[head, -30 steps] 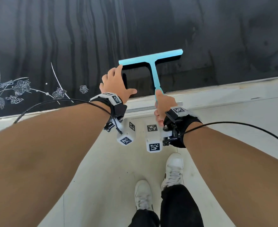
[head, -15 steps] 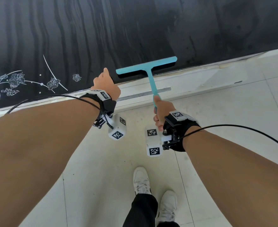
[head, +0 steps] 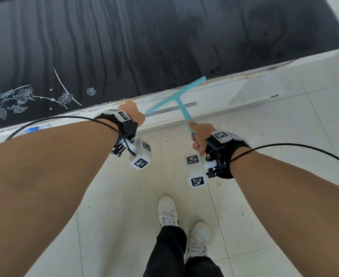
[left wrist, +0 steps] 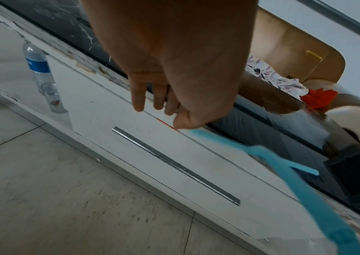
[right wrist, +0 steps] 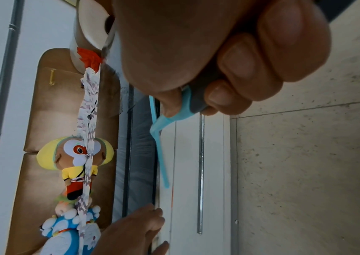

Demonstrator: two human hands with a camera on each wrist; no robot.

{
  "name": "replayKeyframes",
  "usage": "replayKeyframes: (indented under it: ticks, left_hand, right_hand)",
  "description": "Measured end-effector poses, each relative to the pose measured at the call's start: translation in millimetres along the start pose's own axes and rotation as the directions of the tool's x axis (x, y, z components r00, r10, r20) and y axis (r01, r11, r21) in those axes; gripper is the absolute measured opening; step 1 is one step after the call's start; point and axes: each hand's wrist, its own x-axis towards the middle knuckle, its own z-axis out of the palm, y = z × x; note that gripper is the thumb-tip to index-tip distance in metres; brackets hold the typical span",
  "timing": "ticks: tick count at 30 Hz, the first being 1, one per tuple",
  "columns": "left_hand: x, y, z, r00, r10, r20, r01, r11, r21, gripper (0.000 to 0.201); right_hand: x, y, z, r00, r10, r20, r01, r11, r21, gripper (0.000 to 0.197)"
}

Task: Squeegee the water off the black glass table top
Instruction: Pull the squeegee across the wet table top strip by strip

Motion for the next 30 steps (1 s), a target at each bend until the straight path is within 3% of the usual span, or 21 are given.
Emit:
replayKeyframes:
  ticks: [2,4,7,10,13,22,30]
  left_hand:
    - [-5.4,2.4,-4.8,0.999,-0.002,0.034,0.002,1.0,0.01,0.01]
    - [-10.8,7.0,-10.1,0.998,0.012,0.058,-0.014,0.999,0.039,0.027]
    - [-17.4,13.3,-23.5,0.996,0.027,0.084,-0.033,0.997,0.066,0.033]
    - [-26.9,23.8,-44.3,0.995,0.025,0.1,-0.03,0.998,0.048,0.052]
    - [-33.6,35.6,-64.2,0.992,0.058,0.109,-0.061,0.998,0.028,0.051]
    - [-42.2,71.1,-135.2,0.976,0.169,0.136,-0.178,0.982,0.055,0.05]
    - [-21.9,101.1,-215.2,0.975,0.206,0.085,-0.211,0.976,0.046,0.049]
  right_hand:
    - [-2.7,13.2,-6.7,1.0,0.025,-0.006,-0.025,0.994,-0.104,0.044]
    - [-4.6,26.8,-14.7,1.0,0.002,-0.008,-0.004,0.967,-0.255,0.041]
    - [-12.8,29.7,-24.7,0.997,-0.044,-0.057,0.015,0.902,-0.431,0.041]
    - [-28.2,9.5,-34.2,0.984,-0.144,-0.107,0.062,0.831,-0.553,0.053]
    - [-44.8,-24.3,-46.7,0.97,-0.231,-0.073,0.119,0.717,-0.687,0.043]
    - [-71.6,-114.8,-78.7,0.968,-0.242,-0.071,0.078,0.555,-0.828,0.033]
    - [-68.5,-203.1,-100.2,0.922,-0.361,-0.14,0.071,0.513,-0.855,0.03]
